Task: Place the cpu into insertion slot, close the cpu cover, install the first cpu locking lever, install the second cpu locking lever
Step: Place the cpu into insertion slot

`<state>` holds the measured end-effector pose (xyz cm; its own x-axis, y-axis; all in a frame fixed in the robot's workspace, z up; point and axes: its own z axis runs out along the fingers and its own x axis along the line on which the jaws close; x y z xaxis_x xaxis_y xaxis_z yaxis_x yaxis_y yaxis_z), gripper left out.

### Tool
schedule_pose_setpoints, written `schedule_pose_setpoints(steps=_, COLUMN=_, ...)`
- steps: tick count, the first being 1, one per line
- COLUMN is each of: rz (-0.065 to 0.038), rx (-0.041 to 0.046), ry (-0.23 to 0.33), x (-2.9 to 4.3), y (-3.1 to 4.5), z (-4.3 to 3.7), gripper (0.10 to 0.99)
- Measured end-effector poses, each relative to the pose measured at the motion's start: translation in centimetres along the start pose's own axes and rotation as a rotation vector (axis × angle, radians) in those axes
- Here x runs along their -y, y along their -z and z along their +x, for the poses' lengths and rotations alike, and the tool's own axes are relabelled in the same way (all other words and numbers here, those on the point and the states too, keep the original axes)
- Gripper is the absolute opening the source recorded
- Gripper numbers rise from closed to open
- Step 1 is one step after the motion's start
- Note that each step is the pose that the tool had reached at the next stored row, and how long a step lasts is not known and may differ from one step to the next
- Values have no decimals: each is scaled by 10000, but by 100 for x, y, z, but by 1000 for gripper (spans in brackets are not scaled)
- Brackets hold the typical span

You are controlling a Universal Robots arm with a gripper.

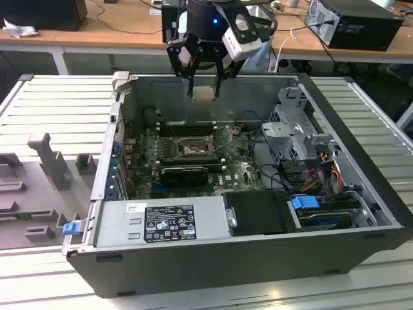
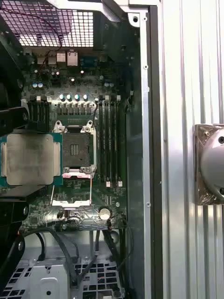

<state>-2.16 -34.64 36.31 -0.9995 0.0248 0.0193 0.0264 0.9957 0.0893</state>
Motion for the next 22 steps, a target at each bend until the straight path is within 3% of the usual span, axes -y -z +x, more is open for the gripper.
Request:
schedule_pose_setpoints(steps=5, rz=-5, rx=21, ry=-237, x=0, y=0, z=0, gripper=529)
schedule_pose_setpoints(steps=13, rz=-22, rx=103, ry=-1160, x=0, y=-2, z=0, gripper=529)
schedule_pose_setpoints(steps=20, rz=-23, rx=109, ry=-1271, x=1, y=-11, z=0, gripper=529)
schedule_pose_setpoints(steps=22, rz=-31, rx=136, ry=-1571, x=1, y=-12, z=0, gripper=529)
